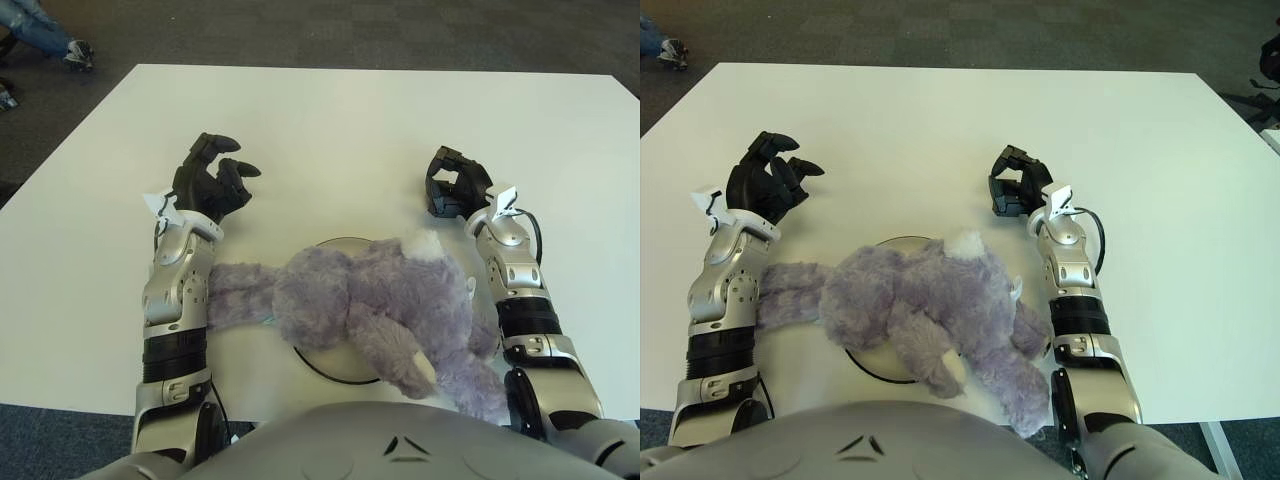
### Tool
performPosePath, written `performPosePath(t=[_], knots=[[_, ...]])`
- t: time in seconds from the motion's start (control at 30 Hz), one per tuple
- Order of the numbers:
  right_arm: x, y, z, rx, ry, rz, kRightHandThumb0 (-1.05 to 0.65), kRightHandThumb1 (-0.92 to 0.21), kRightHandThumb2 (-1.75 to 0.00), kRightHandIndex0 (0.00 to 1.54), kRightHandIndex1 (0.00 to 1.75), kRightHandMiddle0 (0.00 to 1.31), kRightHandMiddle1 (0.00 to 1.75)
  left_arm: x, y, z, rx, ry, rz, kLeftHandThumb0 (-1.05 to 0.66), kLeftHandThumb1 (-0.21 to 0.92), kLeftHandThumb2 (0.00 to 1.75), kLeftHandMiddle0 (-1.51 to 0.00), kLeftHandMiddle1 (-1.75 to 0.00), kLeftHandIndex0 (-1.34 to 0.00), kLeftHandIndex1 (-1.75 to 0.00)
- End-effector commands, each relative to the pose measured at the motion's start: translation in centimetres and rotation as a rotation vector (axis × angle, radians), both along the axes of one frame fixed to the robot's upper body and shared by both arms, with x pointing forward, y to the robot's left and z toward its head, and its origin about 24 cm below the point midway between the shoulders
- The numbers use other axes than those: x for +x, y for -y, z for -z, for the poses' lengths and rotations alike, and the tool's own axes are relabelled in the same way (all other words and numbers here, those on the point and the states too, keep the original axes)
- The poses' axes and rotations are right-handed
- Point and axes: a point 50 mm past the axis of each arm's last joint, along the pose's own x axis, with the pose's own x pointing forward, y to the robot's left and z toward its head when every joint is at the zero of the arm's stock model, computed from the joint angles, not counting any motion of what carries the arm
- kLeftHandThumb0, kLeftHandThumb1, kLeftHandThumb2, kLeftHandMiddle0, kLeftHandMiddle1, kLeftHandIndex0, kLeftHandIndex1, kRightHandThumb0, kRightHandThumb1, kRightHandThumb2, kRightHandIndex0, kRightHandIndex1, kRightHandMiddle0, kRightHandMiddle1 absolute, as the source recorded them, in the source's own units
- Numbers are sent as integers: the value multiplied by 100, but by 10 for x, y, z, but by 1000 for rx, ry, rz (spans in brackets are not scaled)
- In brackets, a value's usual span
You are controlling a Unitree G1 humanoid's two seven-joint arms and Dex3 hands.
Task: Put the doll into the plate.
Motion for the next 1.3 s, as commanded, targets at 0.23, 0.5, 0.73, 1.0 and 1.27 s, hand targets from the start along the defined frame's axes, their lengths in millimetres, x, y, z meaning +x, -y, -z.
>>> performPosePath(t=[0.23, 0.5, 0.73, 1.0, 1.27], knots=[[3, 4, -2, 38, 12, 62, -47, -36, -126, 120, 175, 58, 175, 7, -4, 5, 5, -30, -24, -1, 18, 148, -60, -175, -59, -175], [4, 5, -1, 50, 10, 87, -47, -35, -128, 121, 175, 59, 175, 12, -7, 12, -9, -65, -11, -1, 15, 152, -63, -175, -62, -175], [4, 7, -1, 48, 19, 95, -47, -34, -128, 122, 175, 59, 175, 14, -8, 17, -15, -76, 5, -1, 13, 153, -63, -175, -62, -175], [5, 7, 0, 63, 15, 111, -47, -34, -129, 122, 175, 60, 175, 14, -10, 21, -4, -88, 2, -1, 13, 154, -64, -175, -63, -175], [6, 9, 2, 114, 5, 135, -48, -34, -129, 123, 175, 60, 175, 15, -10, 23, 4, -99, 0, -1, 12, 155, -65, -175, -64, -175]])
